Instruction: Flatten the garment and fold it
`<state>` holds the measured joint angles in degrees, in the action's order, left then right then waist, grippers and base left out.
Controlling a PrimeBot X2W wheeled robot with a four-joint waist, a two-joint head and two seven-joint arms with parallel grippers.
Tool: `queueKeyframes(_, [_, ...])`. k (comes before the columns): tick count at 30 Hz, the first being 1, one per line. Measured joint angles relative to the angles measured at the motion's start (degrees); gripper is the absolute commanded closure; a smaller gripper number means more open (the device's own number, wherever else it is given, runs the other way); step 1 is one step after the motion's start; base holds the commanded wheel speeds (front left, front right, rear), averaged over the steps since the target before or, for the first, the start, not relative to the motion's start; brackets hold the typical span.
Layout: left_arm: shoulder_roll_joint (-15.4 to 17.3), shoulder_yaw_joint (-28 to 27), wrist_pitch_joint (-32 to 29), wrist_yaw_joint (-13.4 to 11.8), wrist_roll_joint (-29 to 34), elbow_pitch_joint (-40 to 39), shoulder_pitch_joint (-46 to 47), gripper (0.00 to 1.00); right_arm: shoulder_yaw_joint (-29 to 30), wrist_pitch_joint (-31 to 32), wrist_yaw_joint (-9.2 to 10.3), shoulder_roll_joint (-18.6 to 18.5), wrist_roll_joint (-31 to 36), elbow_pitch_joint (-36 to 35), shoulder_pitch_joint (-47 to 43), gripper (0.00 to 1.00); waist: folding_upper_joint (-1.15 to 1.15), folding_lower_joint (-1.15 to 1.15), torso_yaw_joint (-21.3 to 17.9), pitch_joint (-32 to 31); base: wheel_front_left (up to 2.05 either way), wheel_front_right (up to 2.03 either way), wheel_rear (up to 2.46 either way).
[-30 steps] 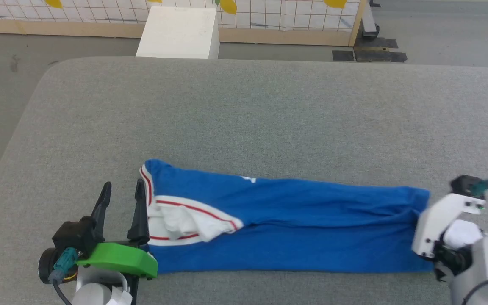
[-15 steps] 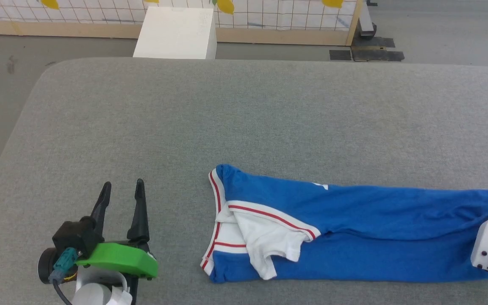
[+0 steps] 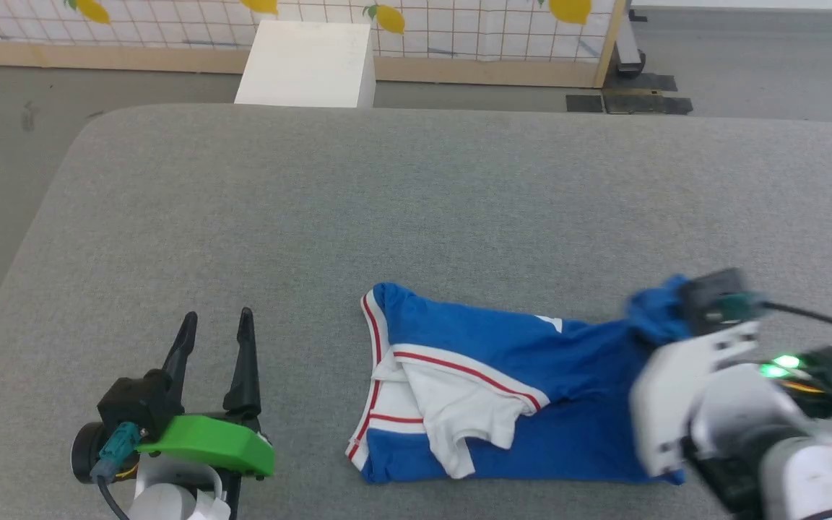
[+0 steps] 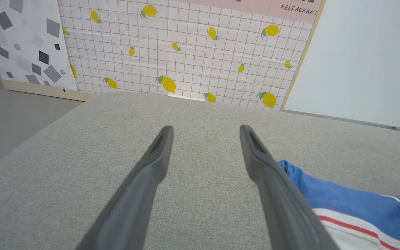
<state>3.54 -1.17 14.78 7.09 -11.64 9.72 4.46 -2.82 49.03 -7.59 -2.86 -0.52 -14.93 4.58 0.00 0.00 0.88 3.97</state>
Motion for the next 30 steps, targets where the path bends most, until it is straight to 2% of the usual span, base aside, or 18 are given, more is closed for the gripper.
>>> queueKeyframes(3, [0.0, 0.49, 0.0, 0.0, 0.0, 0.0, 0.05, 0.0, -7.48, 1.85, 0.0, 0.01, -1.01, -2.63, 0.54, 1.0, 0.0, 0.0, 0.42, 0.37, 0.0, 0.0, 0.0])
queueKeyframes(7, [-0.01, 1.72, 0.0, 0.0, -0.01, 0.15, 0.77, 0.0, -14.69, 1.81, 0.0, 0.01, -2.22, -0.49, 4.48, 1.0, 0.0, 0.0, 1.25, 1.02, 0.0, 0.0, 0.0])
queueKeyframes(11, [-0.01, 2.26, 0.0, 0.01, -0.03, 0.25, 1.73, 0.0, -19.39, -0.27, 0.0, 0.01, -4.24, 5.79, 8.65, 1.0, 0.0, 0.0, 2.38, 1.72, 0.0, 0.0, 0.0])
queueKeyframes(17, [0.07, 2.59, 0.0, 0.01, -0.07, 0.23, 2.5, 0.0, -23.49, -4.85, 0.0, 0.0, -8.05, 17.81, 14.79, 1.0, 0.0, 0.0, 3.74, 3.25, 0.0, 0.0, 0.0])
queueKeyframes(22, [0.07, 2.81, 0.0, 0.01, -0.08, 0.04, 3.81, 0.0, -28.65, -6.2, 0.01, -0.03, -10.62, 27.53, 20.18, 1.0, 0.0, 0.0, 4.64, 5.1, 0.0, 0.0, 0.0])
queueKeyframes(30, [0.03, 3.31, 0.0, 0.01, -0.09, -0.04, 6.11, 0.0, -35.21, -7.22, 0.01, -0.04, -15.7, 37.43, 26.58, 1.0, 0.0, 0.0, 5.77, 8.11, 0.0, 0.0, 0.0])
